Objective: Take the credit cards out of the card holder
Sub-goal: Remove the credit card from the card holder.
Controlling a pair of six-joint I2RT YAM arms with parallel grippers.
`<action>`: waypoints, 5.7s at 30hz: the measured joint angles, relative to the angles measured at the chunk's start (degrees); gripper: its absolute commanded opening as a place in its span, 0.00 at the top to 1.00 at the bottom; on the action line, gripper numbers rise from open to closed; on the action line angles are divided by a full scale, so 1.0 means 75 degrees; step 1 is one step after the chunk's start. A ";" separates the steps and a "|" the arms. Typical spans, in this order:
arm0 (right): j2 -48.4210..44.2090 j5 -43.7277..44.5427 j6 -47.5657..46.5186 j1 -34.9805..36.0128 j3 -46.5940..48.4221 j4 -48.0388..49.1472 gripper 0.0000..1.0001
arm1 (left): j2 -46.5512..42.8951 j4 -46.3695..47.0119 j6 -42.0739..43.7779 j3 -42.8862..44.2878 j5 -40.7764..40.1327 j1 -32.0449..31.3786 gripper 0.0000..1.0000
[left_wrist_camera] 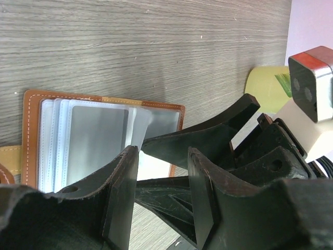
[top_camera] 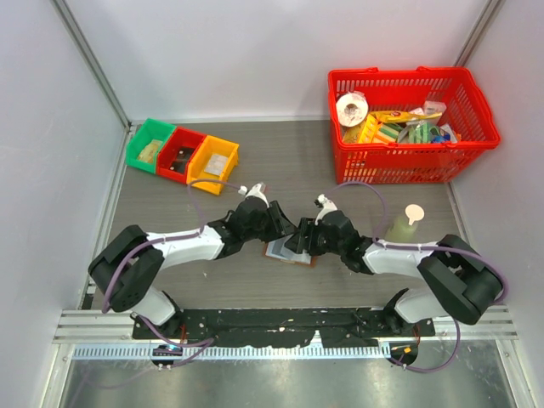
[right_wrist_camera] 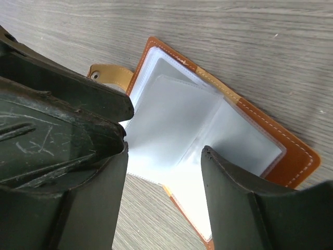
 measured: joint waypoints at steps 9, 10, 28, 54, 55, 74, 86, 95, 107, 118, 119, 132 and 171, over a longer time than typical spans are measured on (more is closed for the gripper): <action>-0.1591 0.0880 0.0119 -0.0052 -0.0877 -0.0070 0.35 | 0.0539 0.0137 -0.0026 0.0414 0.0154 -0.0309 0.54; -0.1827 0.0968 0.0117 -0.0052 -0.0965 -0.0105 0.35 | 0.0635 0.0169 -0.0029 0.0487 0.0146 -0.0361 0.54; -0.3946 0.1824 0.0006 -0.0061 -0.1408 -0.1288 0.56 | 0.1061 0.0303 -0.0050 0.0839 0.0111 -0.0463 0.54; 0.0157 -0.0125 -0.0146 -0.0061 0.0271 -0.0600 0.63 | -0.0076 -0.2710 0.2159 0.0239 -0.1160 0.0761 0.60; 0.0160 -0.0125 -0.0146 -0.0064 0.0271 -0.0574 0.64 | 0.0023 -0.2707 0.2200 0.0289 -0.1151 0.0761 0.67; 0.0950 0.0446 -0.0831 0.0536 0.2349 -0.2591 0.30 | -0.1475 -0.2396 0.1460 -0.0851 -0.1093 0.0667 1.00; 0.2046 0.2020 -0.1145 0.1719 0.3701 -0.4258 0.30 | -0.1845 -0.2299 0.0935 -0.1341 -0.1148 0.0458 1.00; 0.2346 0.2544 -0.1236 0.1897 0.4150 -0.4797 0.32 | -0.1865 -0.2256 0.0836 -0.1352 -0.1151 0.0423 1.00; 0.2192 0.2836 -0.1457 0.1903 0.4197 -0.5298 0.32 | -0.1871 -0.2113 0.0813 -0.1612 -0.1166 0.0399 1.00; 0.1501 0.2620 -0.1725 0.1443 0.4112 -0.5557 0.32 | -0.1871 -0.2043 0.0813 -0.1763 -0.1172 0.0399 1.00; 0.1422 0.2579 -0.1740 0.1367 0.4074 -0.5543 0.32 | -0.1868 -0.2037 0.0813 -0.1766 -0.1172 0.0399 1.00; 0.1276 0.2331 -0.1766 0.1198 0.3829 -0.5316 0.21 | -0.1862 -0.1950 0.0819 -0.1778 -0.1169 0.0399 1.00; 0.2355 0.2585 -0.2320 0.2343 0.4858 -0.5890 0.34 | -0.1617 -0.1440 0.0866 -0.1979 -0.1207 0.0437 0.66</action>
